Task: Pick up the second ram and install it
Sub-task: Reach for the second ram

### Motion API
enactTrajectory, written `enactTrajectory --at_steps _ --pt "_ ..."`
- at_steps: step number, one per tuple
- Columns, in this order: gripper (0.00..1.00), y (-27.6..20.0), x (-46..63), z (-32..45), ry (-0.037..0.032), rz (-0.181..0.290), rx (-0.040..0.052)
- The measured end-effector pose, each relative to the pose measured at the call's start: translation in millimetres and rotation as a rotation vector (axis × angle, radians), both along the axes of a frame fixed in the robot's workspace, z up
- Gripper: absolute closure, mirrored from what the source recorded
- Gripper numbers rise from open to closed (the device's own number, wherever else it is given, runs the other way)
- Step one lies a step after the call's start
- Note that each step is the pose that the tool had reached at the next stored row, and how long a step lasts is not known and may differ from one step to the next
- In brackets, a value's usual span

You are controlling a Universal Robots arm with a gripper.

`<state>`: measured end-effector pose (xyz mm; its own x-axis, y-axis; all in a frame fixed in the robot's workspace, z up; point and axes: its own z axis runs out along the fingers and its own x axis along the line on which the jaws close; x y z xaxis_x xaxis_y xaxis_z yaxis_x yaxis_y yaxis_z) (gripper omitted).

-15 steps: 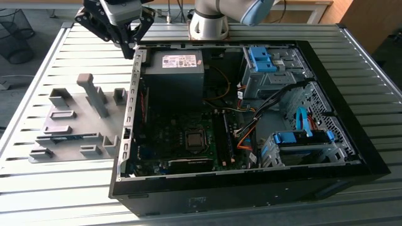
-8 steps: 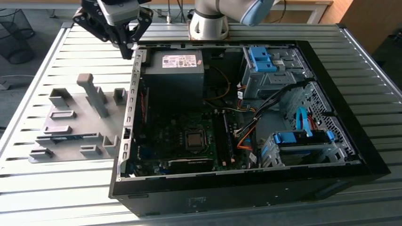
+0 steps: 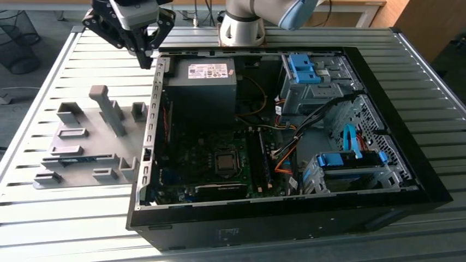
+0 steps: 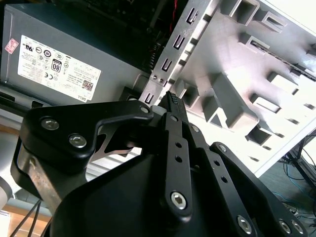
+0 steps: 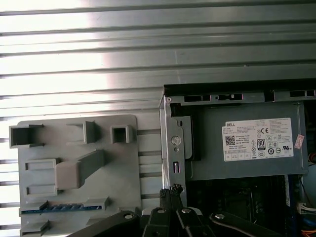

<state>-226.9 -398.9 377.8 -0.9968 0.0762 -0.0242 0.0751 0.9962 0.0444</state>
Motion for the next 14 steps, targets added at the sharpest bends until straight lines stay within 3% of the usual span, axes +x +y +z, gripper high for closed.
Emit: enactTrajectory --at_steps 14 --pt "0.9 0.0 -3.3 0.0 0.0 0.0 0.0"
